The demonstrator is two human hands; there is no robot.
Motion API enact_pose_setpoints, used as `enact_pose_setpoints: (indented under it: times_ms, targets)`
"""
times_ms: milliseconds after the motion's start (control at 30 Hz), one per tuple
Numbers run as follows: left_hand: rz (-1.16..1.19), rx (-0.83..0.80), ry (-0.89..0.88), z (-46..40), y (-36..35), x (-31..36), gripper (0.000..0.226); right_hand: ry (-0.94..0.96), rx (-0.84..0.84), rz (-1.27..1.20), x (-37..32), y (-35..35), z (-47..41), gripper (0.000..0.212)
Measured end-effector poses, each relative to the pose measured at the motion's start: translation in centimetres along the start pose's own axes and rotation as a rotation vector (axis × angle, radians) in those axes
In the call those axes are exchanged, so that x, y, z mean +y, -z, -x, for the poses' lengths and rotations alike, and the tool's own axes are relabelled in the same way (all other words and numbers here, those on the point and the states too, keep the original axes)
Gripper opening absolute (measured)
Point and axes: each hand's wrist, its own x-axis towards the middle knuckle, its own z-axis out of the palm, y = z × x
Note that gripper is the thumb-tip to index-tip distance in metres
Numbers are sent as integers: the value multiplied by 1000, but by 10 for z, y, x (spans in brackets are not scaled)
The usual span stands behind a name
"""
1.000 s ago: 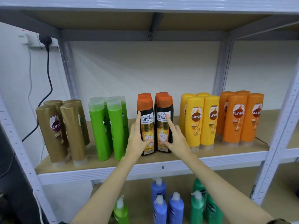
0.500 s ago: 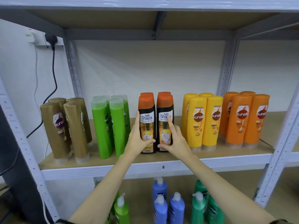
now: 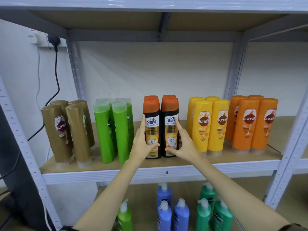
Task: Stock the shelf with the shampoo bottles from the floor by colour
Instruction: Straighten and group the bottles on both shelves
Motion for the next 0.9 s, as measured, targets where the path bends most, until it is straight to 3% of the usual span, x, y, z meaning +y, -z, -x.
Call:
enact_pose_setpoints:
  times_ms: [233,700,800,900]
  targets:
    - [-8,-4,2,1,-3,3,117,-62,79,60,-2,-12,1,123]
    - [-13,-15,-11,6,-2,7,115,-82,126,54,-7,-19,9,118]
    - [3,-27,-50,16,6,0,110,-93,236,141,-10,-33,15,113]
    - [-35,16,-121,33,23,-9,90,-25,453,276,-23,-54,25,93]
